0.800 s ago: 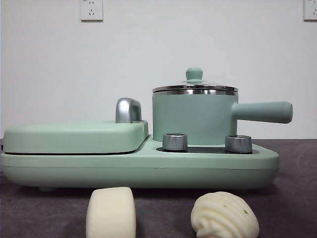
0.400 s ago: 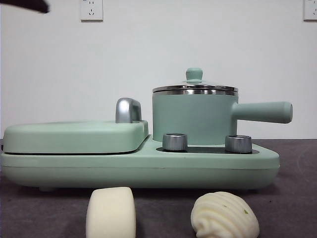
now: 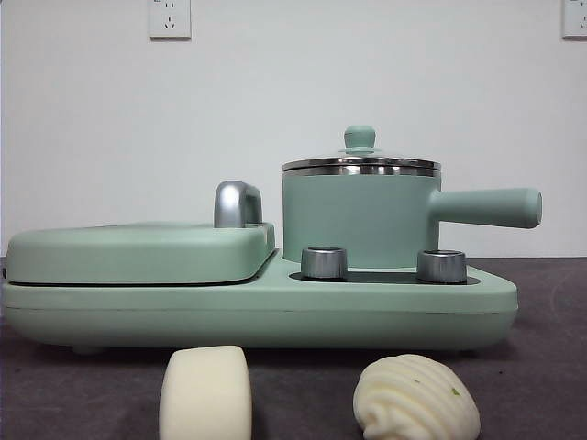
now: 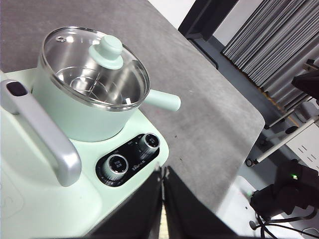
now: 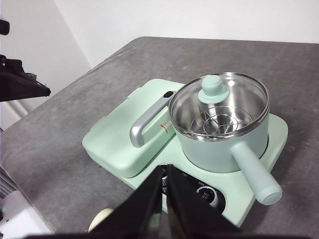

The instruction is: Put the buns in a small steamer

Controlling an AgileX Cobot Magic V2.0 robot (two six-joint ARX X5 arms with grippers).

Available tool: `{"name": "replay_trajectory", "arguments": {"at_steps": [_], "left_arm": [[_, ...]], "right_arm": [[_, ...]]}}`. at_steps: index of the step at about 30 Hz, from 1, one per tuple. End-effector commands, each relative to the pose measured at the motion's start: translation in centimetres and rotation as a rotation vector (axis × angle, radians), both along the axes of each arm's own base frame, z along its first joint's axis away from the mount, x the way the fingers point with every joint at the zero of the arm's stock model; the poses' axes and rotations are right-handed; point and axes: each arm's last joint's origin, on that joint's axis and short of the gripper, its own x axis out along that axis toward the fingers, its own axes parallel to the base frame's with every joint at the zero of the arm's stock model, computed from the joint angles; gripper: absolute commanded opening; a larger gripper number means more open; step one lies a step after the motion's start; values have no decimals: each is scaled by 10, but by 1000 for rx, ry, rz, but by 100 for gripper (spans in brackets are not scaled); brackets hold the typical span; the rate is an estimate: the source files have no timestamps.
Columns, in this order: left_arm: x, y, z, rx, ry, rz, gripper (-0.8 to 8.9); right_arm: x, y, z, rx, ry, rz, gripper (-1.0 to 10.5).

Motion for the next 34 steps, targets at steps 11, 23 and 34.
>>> {"name": "replay_trajectory", "arguments": {"at_steps": [11,23,34], "left_arm": [[1,-1,5,19,-61,-22,474],[17,-8,18,3,1,-5,469],[84,-49,52,150,170,-72,469]], "right_arm": [[-1,0,4,-2,-18,4,468],[-1,0,4,6,-10,2,468],[-1,0,4,16,0,-3,468]]}}
